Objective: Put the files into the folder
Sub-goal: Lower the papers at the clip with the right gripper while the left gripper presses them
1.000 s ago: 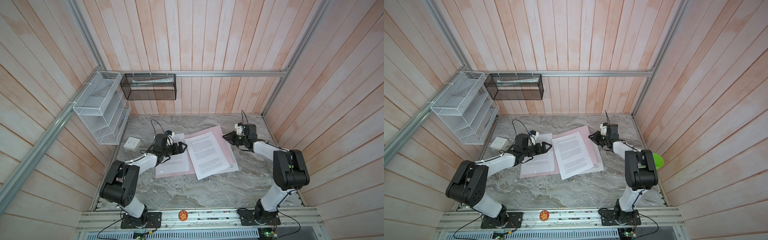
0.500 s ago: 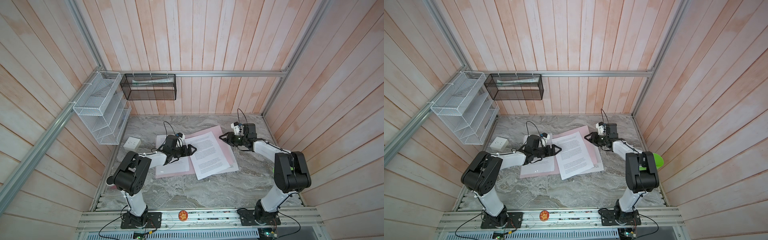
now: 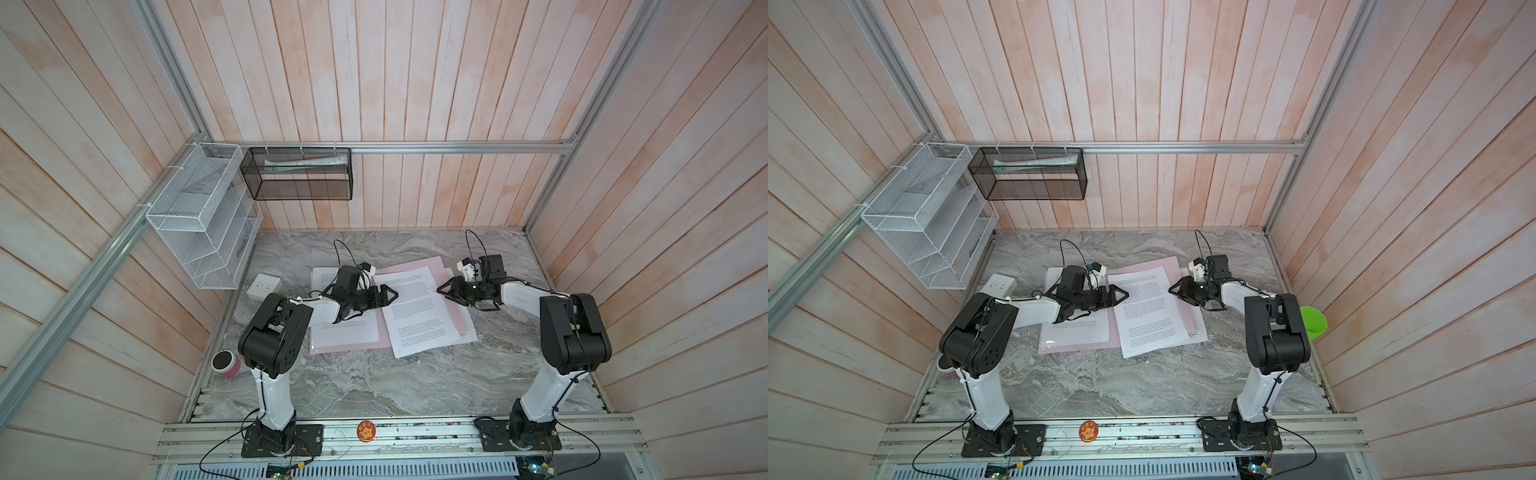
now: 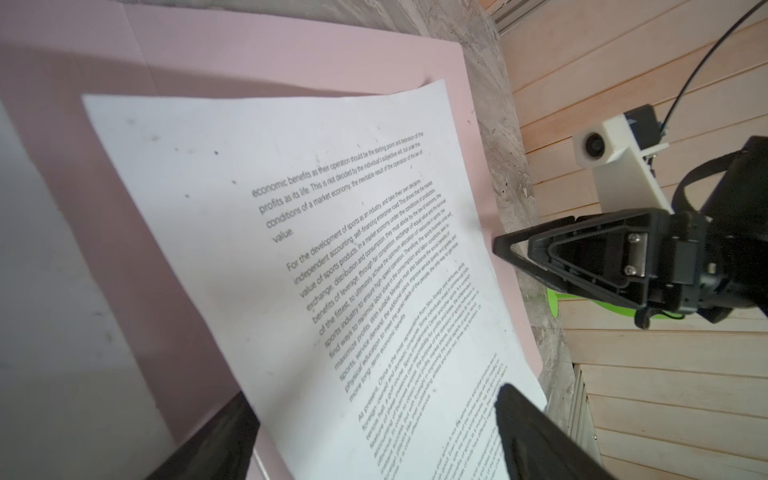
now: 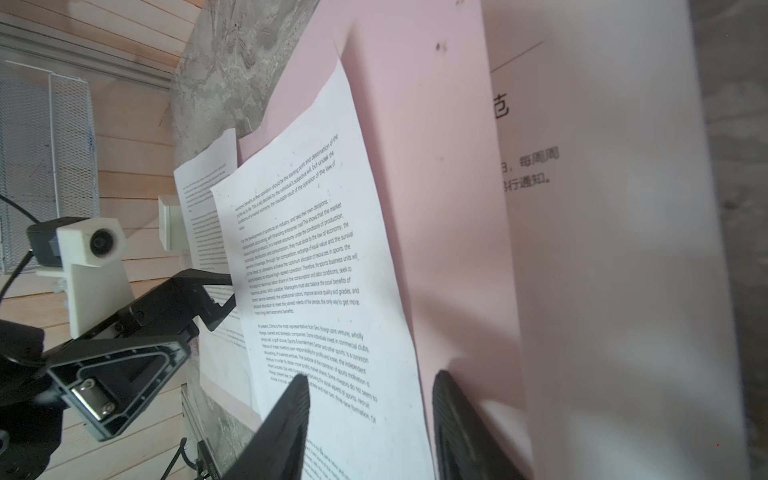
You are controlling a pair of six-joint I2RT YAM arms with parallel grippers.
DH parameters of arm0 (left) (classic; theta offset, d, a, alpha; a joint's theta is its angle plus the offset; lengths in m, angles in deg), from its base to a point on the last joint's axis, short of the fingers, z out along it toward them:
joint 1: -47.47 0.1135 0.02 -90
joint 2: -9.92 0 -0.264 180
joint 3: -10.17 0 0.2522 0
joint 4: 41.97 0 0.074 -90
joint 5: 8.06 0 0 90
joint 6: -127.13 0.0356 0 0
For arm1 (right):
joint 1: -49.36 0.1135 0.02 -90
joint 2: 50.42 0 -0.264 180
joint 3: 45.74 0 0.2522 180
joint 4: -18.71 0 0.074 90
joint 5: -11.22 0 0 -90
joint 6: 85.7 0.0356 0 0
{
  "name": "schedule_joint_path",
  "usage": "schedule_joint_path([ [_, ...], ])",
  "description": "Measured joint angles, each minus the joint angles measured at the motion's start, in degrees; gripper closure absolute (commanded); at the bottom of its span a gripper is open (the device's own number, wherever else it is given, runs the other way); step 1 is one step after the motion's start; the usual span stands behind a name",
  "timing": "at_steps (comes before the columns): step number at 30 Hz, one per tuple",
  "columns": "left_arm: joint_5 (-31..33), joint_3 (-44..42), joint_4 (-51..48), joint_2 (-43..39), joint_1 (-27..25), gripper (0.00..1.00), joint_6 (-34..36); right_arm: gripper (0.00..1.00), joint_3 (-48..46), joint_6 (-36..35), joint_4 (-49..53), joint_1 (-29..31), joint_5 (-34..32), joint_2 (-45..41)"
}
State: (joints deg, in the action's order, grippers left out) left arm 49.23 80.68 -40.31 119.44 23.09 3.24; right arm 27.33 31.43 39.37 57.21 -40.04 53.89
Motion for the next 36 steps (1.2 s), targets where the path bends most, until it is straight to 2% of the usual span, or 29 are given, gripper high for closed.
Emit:
schedule_joint_path([
  [6, 0.09, 0.44, -0.09, 1.46, 0.0, 0.12, -0.04, 0.52, 0.5, -0.9, 0.85, 0.0, 0.02, 4.35],
  [15, -0.11, 0.72, -0.09, 2.73, 0.0, 0.21, -0.24, 0.52, 0.7, 0.35, -4.46, -0.02, 8.28, 7.89],
  [19, -0.13, 1.09, -0.31, 3.26, 0.0, 0.34, -0.2, 0.53, -1.18, 3.08, -8.98, -0.13, 12.63, 8.63],
  [20, -0.17, 1.11, -0.37, 3.45, 0.0, 0.41, -0.26, 0.53, -1.73, 3.82, -9.92, -0.2, 13.73, 8.76],
  [21, -0.15, 1.11, -0.55, 3.52, 0.0, 0.5, -0.28, 0.53, -2.05, 4.31, -10.43, -0.31, 14.43, 8.92],
  [23, -0.26, 1.11, -1.01, 3.56, 0.04, 0.82, -0.63, 0.53, -2.29, 4.9, -11.04, -0.55, 15.26, 9.01],
  [24, -0.35, 1.11, -1.14, 3.56, 0.11, 0.91, -0.81, 0.53, -2.29, 4.96, -11.17, -0.68, 15.37, 9.01],
  [26, -0.37, 1.14, -1.57, 3.56, 0.28, 1.0, -0.61, 0.53, -2.25, 4.9, -11.17, -0.9, 15.37, 9.01],
  [32, -0.63, 1.33, -3.26, 3.23, 1.03, 1.0, 0.5, 0.53, -1.81, 3.87, -9.16, -1.18, 14.25, 8.61],
  [36, -1.86, 1.36, -3.91, 1.33, 1.11, 1.0, 2.25, 0.48, -0.42, 1.9, -6.75, -1.75, 12.04, 8.28],
])
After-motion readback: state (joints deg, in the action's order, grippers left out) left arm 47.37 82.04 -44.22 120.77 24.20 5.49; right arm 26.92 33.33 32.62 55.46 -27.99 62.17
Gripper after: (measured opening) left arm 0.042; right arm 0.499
